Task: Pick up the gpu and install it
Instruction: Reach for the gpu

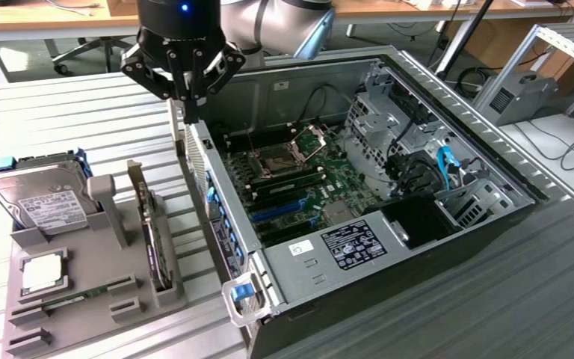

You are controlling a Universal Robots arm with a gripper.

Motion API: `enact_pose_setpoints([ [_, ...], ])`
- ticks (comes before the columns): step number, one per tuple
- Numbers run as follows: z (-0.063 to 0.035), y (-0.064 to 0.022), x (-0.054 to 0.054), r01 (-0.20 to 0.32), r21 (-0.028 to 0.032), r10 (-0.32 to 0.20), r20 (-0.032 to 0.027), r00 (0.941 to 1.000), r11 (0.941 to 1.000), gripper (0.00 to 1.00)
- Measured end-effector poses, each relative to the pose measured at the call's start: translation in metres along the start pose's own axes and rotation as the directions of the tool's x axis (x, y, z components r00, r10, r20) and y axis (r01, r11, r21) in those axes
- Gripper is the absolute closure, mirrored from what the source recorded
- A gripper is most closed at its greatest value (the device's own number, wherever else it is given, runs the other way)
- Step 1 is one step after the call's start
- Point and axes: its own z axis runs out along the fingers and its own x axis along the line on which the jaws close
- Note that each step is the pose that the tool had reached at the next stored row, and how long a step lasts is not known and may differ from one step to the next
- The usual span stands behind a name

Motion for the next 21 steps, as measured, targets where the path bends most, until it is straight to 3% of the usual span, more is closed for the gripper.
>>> enact_pose_setpoints([
  [21,-0.0002,-0.0012,0.016,0.000,0.0000,0.000,0.0000,1.0000,1.0000,0.89],
])
